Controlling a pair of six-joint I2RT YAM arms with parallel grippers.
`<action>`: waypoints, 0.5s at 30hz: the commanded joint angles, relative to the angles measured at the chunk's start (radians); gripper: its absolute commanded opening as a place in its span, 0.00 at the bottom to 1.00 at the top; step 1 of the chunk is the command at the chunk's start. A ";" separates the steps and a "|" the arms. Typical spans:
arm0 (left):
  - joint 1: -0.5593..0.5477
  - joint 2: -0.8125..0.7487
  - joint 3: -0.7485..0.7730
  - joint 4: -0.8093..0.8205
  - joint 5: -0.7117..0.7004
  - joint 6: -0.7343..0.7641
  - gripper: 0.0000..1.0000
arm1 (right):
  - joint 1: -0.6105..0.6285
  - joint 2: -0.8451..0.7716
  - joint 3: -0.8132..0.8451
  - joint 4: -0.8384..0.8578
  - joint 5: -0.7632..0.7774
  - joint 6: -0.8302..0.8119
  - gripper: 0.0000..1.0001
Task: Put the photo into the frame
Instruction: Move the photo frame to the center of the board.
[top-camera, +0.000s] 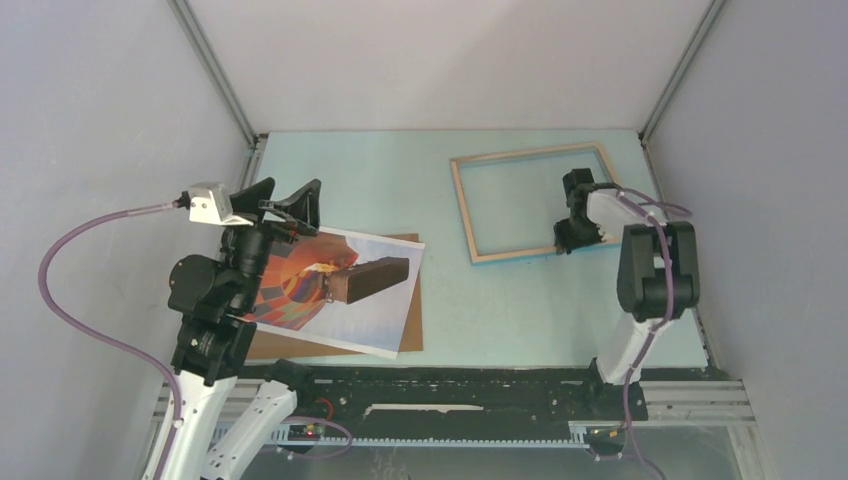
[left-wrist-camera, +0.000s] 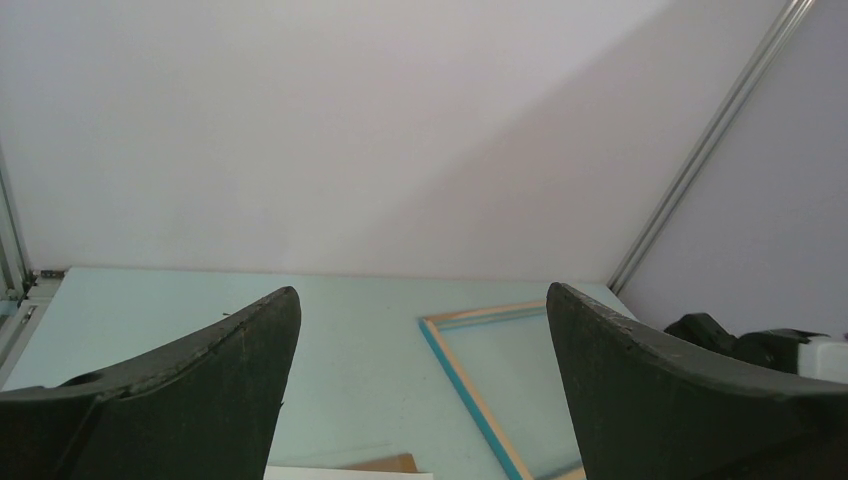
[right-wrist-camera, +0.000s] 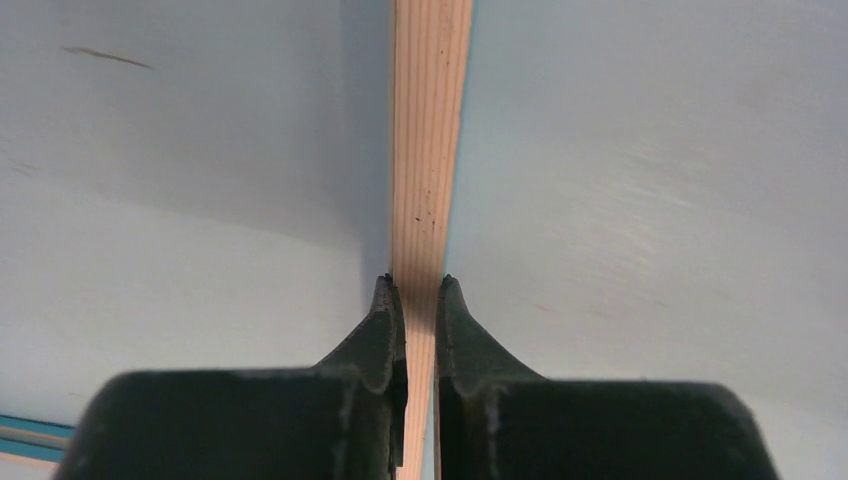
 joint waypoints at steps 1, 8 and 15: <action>-0.014 -0.016 -0.004 0.014 -0.020 -0.004 1.00 | 0.012 -0.229 -0.176 -0.092 0.089 0.115 0.00; -0.055 -0.014 -0.007 0.013 -0.036 0.005 1.00 | 0.015 -0.475 -0.446 -0.098 0.096 0.163 0.00; -0.075 -0.028 -0.009 0.012 -0.058 0.007 1.00 | 0.090 -0.671 -0.576 -0.181 0.125 0.173 0.00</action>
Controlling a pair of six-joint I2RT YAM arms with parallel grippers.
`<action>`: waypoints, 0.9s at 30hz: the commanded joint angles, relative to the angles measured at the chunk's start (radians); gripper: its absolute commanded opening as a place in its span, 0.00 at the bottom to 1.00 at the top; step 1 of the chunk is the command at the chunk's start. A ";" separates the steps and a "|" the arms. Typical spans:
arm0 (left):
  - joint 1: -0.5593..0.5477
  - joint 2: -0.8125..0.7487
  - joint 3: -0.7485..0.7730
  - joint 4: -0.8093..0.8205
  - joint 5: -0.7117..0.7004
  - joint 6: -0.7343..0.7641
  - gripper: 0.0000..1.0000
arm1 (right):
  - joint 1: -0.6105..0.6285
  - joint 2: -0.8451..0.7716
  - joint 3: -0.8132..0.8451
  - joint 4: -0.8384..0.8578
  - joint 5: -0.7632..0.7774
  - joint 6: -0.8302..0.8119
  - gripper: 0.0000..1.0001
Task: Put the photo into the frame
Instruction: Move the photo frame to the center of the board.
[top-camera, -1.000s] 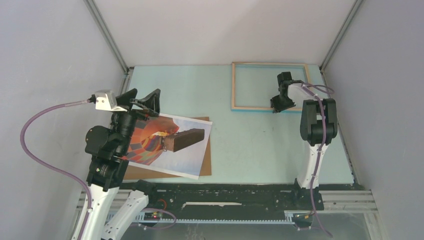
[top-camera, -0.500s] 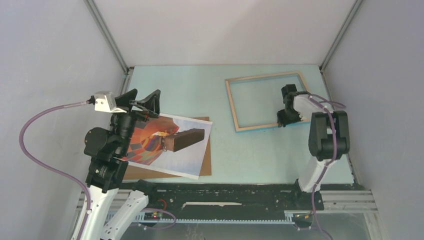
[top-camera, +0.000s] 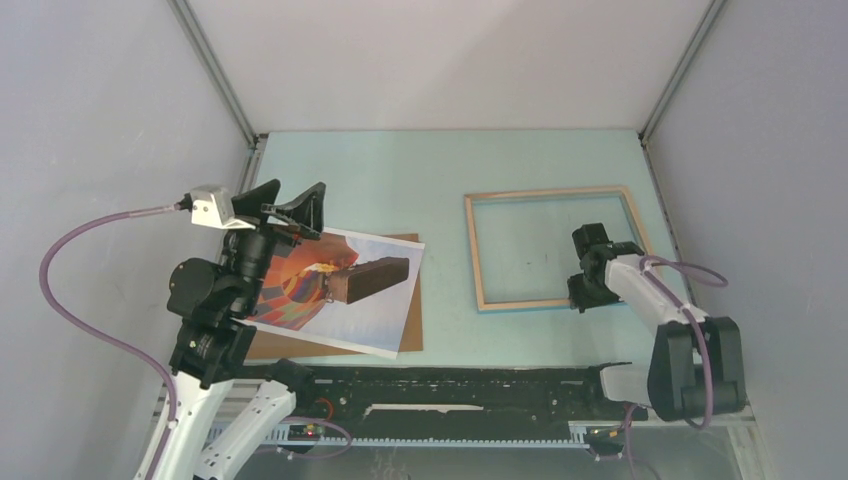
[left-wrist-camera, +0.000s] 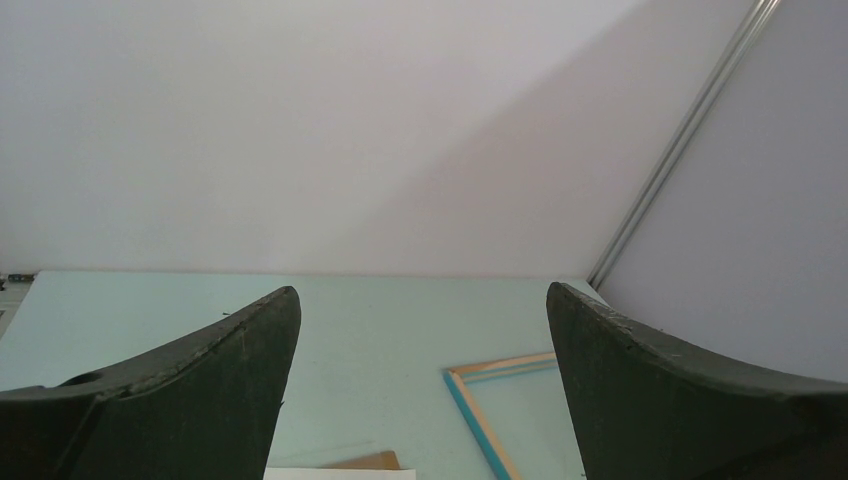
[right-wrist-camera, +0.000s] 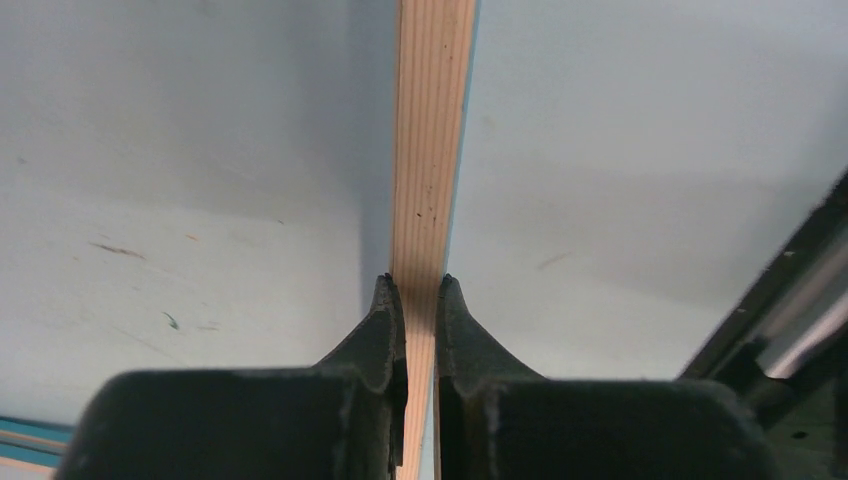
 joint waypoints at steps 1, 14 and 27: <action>-0.013 -0.018 -0.010 0.013 -0.028 0.007 1.00 | 0.051 -0.134 -0.057 -0.090 0.070 0.037 0.00; -0.018 -0.007 -0.027 0.024 -0.042 -0.002 1.00 | 0.187 -0.288 -0.148 -0.077 0.058 0.160 0.00; -0.018 0.031 -0.036 0.024 -0.061 0.000 1.00 | 0.319 -0.360 -0.148 -0.118 0.067 0.171 0.53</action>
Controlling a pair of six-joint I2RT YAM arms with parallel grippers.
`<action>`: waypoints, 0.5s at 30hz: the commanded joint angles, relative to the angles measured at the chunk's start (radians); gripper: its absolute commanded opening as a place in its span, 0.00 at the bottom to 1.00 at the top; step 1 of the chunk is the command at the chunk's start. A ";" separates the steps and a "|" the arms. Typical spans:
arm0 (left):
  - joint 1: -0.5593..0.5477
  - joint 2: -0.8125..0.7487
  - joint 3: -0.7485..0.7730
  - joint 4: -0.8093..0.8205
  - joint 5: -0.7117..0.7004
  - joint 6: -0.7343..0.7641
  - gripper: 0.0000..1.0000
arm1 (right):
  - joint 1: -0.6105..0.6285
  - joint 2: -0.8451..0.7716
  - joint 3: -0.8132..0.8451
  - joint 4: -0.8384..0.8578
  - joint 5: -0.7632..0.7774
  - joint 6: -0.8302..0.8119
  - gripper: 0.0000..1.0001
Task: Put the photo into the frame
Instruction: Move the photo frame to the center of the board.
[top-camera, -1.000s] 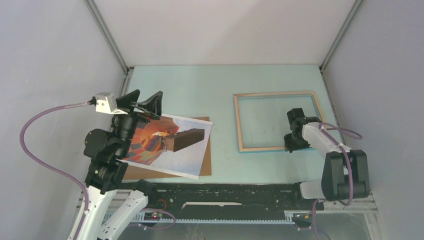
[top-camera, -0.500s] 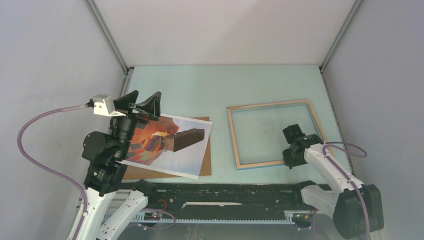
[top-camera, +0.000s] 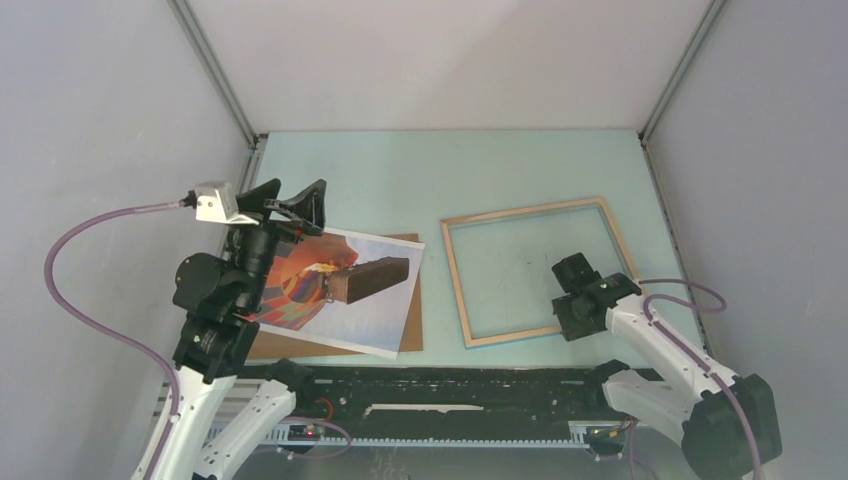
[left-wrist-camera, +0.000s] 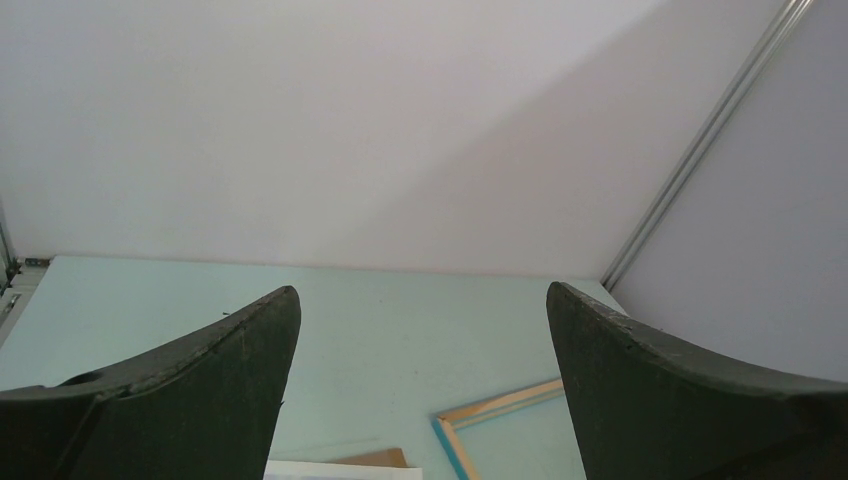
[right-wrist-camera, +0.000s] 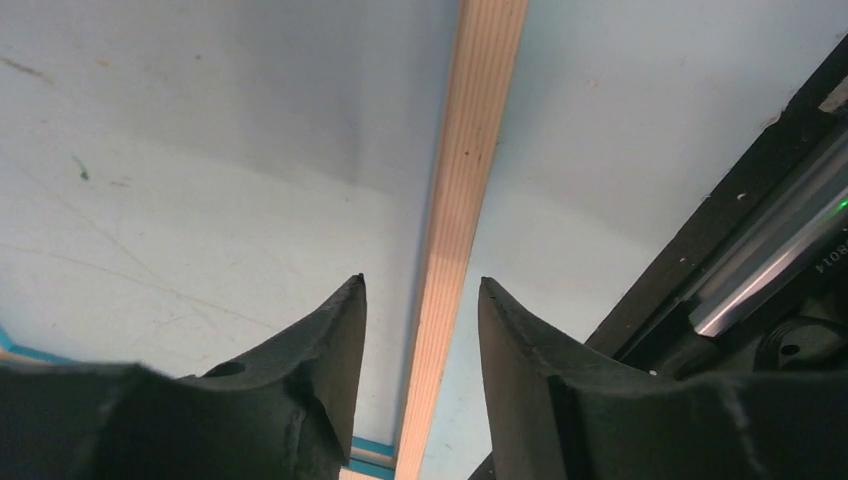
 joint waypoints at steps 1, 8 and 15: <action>-0.006 0.023 -0.030 0.017 -0.019 0.001 1.00 | 0.036 -0.052 0.011 -0.011 0.036 0.029 0.57; -0.006 0.073 -0.039 0.017 -0.029 0.005 1.00 | 0.121 -0.141 0.011 0.313 -0.070 -0.377 0.64; -0.006 0.238 0.012 -0.061 -0.057 0.004 1.00 | 0.270 -0.122 0.011 0.749 -0.350 -0.840 0.68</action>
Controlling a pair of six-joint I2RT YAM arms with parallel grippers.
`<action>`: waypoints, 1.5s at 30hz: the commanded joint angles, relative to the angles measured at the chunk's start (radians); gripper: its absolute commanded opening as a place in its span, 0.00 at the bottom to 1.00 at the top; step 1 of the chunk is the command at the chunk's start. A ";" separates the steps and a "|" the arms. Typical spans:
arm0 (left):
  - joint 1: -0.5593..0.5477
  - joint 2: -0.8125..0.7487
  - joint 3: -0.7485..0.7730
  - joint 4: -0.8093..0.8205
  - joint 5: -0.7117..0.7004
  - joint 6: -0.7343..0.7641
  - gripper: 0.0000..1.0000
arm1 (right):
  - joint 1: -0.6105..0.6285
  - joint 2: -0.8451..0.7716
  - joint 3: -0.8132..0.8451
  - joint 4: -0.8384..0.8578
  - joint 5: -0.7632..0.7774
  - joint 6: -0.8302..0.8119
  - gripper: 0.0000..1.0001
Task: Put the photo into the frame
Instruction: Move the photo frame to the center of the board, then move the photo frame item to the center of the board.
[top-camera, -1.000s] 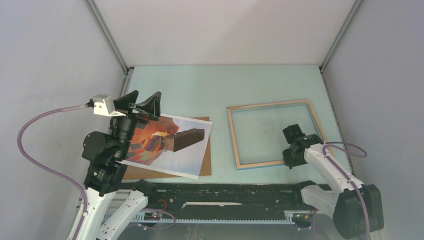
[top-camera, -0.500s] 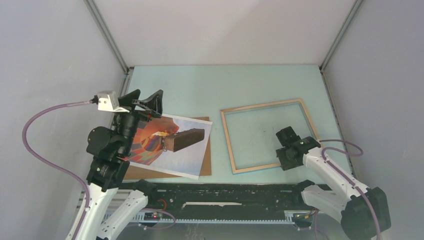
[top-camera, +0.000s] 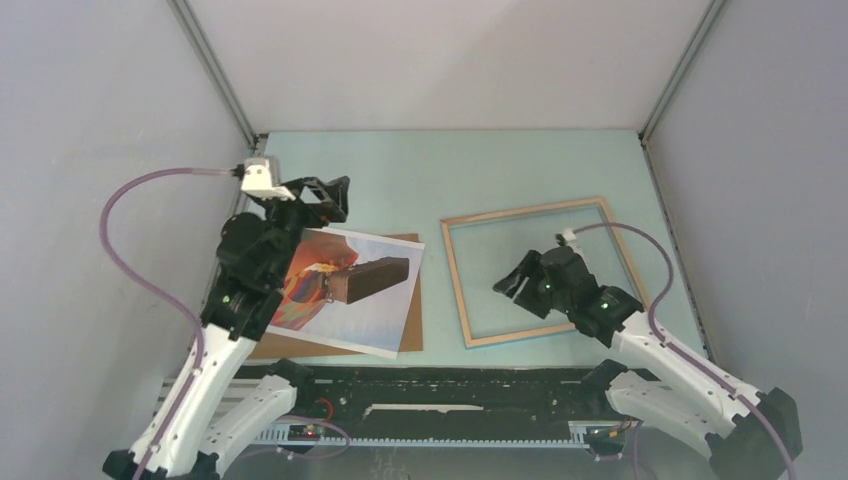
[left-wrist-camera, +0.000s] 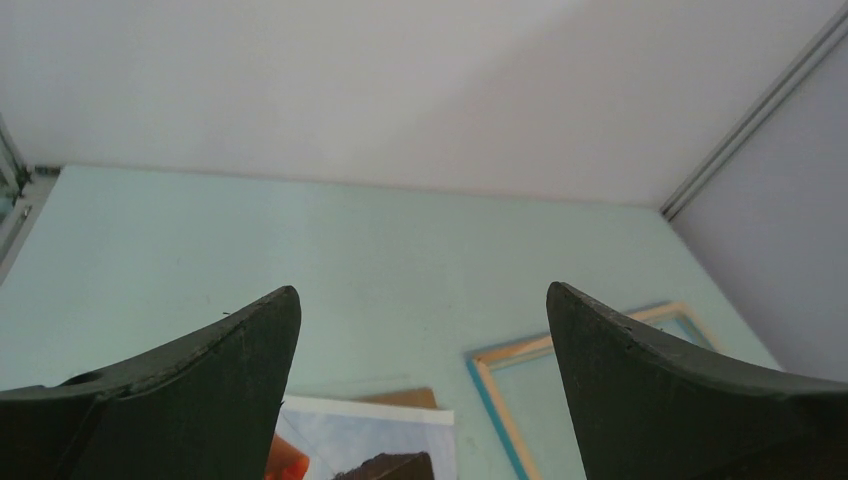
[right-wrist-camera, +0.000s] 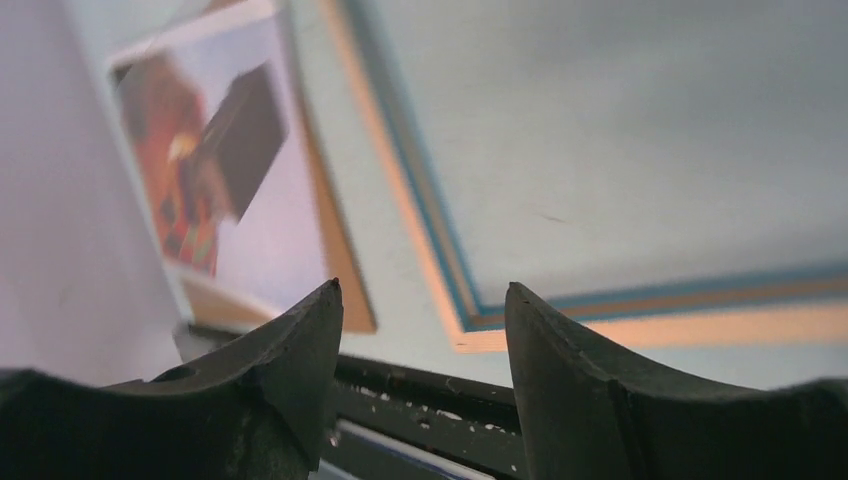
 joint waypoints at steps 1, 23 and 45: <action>-0.007 0.113 0.031 -0.059 -0.042 -0.001 1.00 | 0.061 0.069 0.012 0.375 -0.204 -0.338 0.68; 0.032 0.415 -0.163 -0.223 -0.085 -0.426 1.00 | -0.040 1.214 0.759 0.814 -0.565 -0.346 0.48; 0.120 0.623 -0.354 0.008 0.145 -0.623 1.00 | -0.087 1.601 1.224 0.473 -0.756 -0.510 0.44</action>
